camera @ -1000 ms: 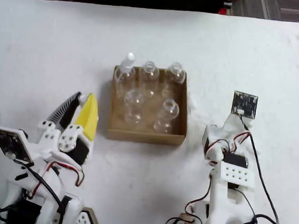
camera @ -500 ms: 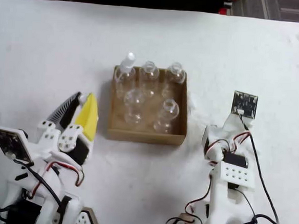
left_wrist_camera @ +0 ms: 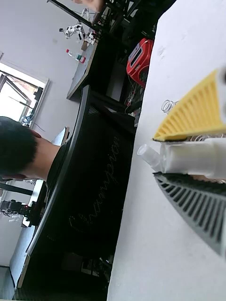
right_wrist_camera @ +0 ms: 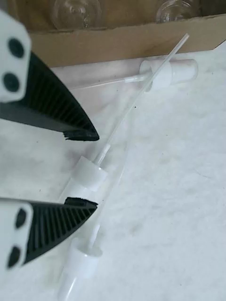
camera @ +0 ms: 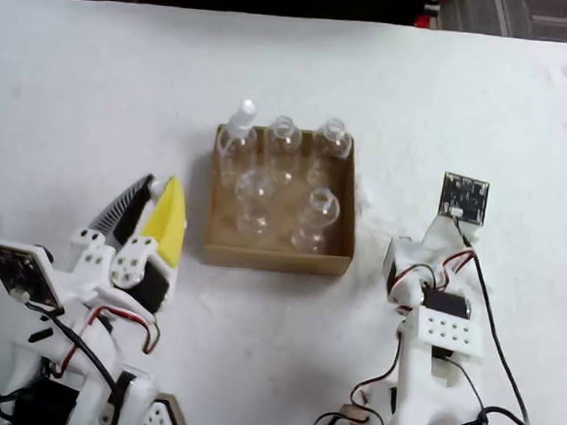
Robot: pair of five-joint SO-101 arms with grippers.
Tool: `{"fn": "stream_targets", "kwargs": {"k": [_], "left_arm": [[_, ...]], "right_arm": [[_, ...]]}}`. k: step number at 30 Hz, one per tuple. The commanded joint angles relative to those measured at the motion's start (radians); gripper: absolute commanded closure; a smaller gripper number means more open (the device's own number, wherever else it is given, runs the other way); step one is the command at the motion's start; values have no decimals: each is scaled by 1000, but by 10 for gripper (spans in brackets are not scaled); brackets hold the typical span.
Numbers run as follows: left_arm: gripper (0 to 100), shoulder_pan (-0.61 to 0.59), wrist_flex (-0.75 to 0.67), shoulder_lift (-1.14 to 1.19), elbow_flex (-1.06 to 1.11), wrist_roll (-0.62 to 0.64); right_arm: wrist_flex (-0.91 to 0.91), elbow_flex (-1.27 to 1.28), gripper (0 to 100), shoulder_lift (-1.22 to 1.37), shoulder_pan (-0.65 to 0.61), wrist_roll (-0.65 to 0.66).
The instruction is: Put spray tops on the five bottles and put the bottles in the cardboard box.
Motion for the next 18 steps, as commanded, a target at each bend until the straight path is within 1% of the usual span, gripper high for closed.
{"fn": "stream_targets", "kwargs": {"k": [1,6,8,13,18], "left_arm": [[979,7,-29,-4,-2,15],[979,7,-34,-4,-2,15],[979,7,-63,-4,-8,17],[979,7,-307,-4,-9,14],[979,7,-465,-4,-8,9]], "right_arm": [[-18,-5,818,-19,-8,12],[-16,-5,818,-19,-8,12],[-22,-5,818,-13,-5,12],[-22,-5,818,-13,-4,12],[-22,-5,818,-13,-4,12]]}}
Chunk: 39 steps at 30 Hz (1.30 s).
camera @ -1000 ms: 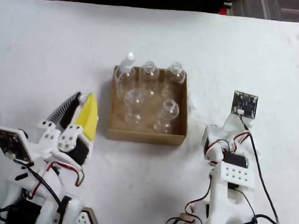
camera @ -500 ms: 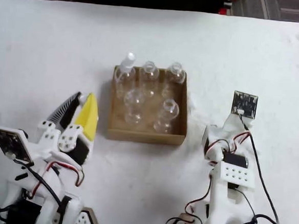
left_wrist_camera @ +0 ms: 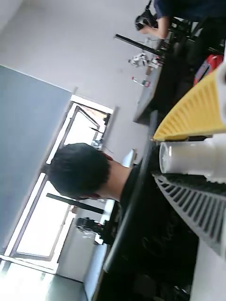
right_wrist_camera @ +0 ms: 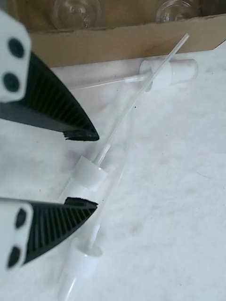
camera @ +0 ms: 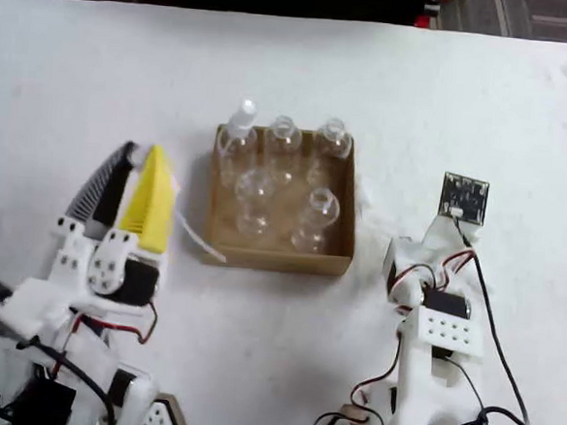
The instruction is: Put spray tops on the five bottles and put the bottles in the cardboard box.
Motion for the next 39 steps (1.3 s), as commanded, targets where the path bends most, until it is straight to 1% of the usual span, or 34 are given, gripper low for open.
{"fn": "stream_targets", "kwargs": {"k": [1,3,7,9,11,13,15,16,19,22,24,32,39], "left_arm": [[979,8,-129,-4,-6,9],[979,1,-180,-1,-3,-5],[978,8,-238,2,14,-147],[978,8,-331,7,64,-201],[978,19,-466,45,114,-267],[978,64,-548,119,115,-364],[978,120,-571,219,64,-439],[978,150,-566,272,21,-454],[978,199,-557,461,-138,-451],[978,223,-497,621,-275,-436],[978,231,-466,693,-327,-416],[978,305,-509,854,-342,-416],[978,306,-512,966,-342,-413]], "right_arm": [[-22,-5,818,-13,-4,12],[-22,-5,818,-13,-5,12],[-22,-5,818,-13,-7,12],[-22,-5,818,-13,-8,12],[-22,-5,818,-13,-8,12],[-22,-5,818,-13,-8,12],[-22,-5,818,-13,-8,12],[-22,-5,818,-13,-8,12],[-22,-5,818,-13,-7,12],[-22,-5,818,-13,-4,12],[-22,-5,818,-13,-4,12],[-22,-5,818,-13,-4,12],[-30,-5,818,-13,-5,12]]}}
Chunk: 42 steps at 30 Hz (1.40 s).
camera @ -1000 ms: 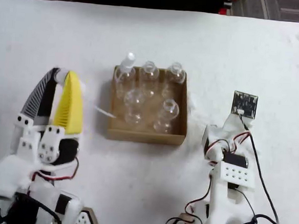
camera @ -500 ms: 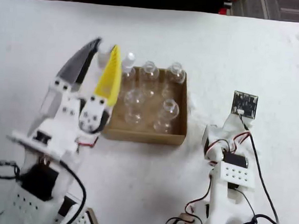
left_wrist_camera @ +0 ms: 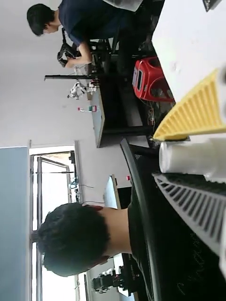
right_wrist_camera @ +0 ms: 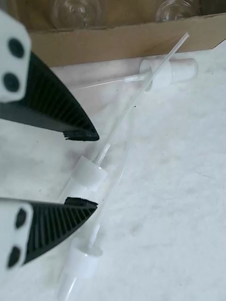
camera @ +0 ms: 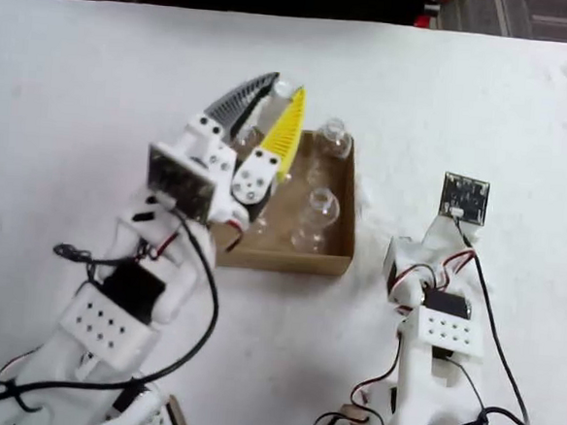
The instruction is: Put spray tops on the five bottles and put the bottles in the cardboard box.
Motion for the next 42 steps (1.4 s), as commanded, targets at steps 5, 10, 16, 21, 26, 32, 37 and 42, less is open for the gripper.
{"fn": "stream_targets", "kwargs": {"k": [5,10,16,21,26,32,37,42], "left_arm": [[978,13,-58,88,-60,17],[978,7,-210,120,-40,8],[978,7,-98,104,-129,8],[978,-33,-83,101,-135,8],[978,-84,-117,102,-132,8],[978,-77,-126,105,-95,15],[978,-85,-126,116,-95,15],[978,-85,-221,211,-92,15]], "right_arm": [[-50,-5,818,-13,-8,12],[-50,-5,818,-13,-8,12],[-50,-5,818,-13,-10,12],[-50,-5,818,-13,-10,12],[-50,-5,818,-12,-10,12],[-50,-5,818,-12,-10,12],[-50,-3,818,-12,-10,12],[-50,-3,818,-12,-10,12]]}}
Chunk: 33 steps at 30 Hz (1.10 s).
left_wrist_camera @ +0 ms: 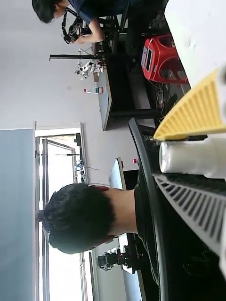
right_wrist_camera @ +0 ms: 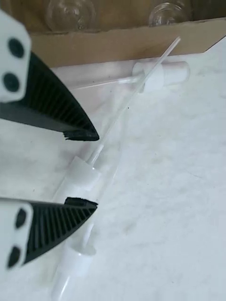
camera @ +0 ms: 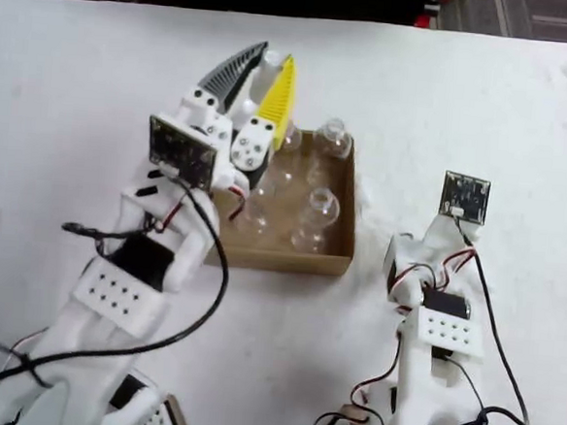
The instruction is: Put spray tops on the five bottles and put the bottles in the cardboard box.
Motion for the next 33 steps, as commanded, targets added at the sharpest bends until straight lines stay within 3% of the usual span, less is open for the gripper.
{"fn": "stream_targets", "kwargs": {"k": [1,24,33], "left_arm": [[978,-7,-98,61,-20,12],[978,-1,-133,48,176,14],[978,-1,-427,54,384,14]], "right_arm": [[-19,-6,818,-12,-10,12],[-19,-6,818,-12,-10,12],[-19,-6,818,-12,-10,12]]}}
